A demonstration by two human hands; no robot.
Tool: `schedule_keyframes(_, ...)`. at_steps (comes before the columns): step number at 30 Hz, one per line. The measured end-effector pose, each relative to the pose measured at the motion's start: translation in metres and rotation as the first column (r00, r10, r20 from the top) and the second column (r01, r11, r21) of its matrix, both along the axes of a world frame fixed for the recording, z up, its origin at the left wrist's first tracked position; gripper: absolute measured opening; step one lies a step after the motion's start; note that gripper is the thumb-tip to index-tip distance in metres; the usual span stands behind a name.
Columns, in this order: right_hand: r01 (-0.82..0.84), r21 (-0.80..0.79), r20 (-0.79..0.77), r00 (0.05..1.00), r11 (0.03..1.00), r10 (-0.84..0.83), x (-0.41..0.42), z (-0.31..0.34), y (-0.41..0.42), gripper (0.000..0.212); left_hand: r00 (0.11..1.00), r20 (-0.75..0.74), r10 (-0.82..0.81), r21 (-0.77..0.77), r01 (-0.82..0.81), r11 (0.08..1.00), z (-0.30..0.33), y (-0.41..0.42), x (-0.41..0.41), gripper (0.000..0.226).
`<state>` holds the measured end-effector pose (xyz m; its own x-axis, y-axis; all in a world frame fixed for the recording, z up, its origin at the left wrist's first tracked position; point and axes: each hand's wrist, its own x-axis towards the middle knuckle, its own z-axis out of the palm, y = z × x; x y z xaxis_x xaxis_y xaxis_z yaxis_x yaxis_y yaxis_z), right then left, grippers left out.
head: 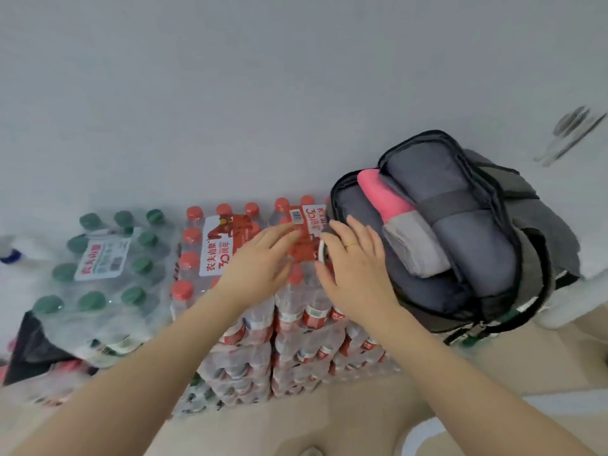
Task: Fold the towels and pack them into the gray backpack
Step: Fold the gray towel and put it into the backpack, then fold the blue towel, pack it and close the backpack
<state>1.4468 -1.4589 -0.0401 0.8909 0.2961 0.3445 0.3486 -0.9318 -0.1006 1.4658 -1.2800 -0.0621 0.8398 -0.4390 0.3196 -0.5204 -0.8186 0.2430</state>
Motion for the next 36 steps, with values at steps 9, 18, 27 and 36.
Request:
schedule_keyframes(9,-0.544,0.0,-0.443,0.752,0.839,0.488,-0.08,-0.028,0.166,0.042,0.804,-0.282,0.523,-0.04,-0.555,0.831,-0.025,0.143,-0.187,0.055)
schedule_keyframes(18,-0.93,0.013,-0.476,0.318,0.368,0.82,-0.317,-0.049,0.363,0.041,0.289,-0.359,0.888,-0.138,-0.957,0.256,-0.035,0.263,-0.509,0.039)
schedule_keyframes(27,-0.978,0.032,-0.452,-0.197,-0.205,0.87,-0.578,-0.037,0.487,0.036,-0.277,-0.413,0.868,-0.39,-0.807,-0.443,-0.03,0.275,-0.781,0.037)
schedule_keyframes(36,-0.85,-0.002,-0.485,-0.46,-0.527,0.744,-0.772,-0.055,0.605,0.037,-0.568,-0.439,0.696,-0.397,-0.573,-0.717,-0.039,0.319,-0.954,0.036)
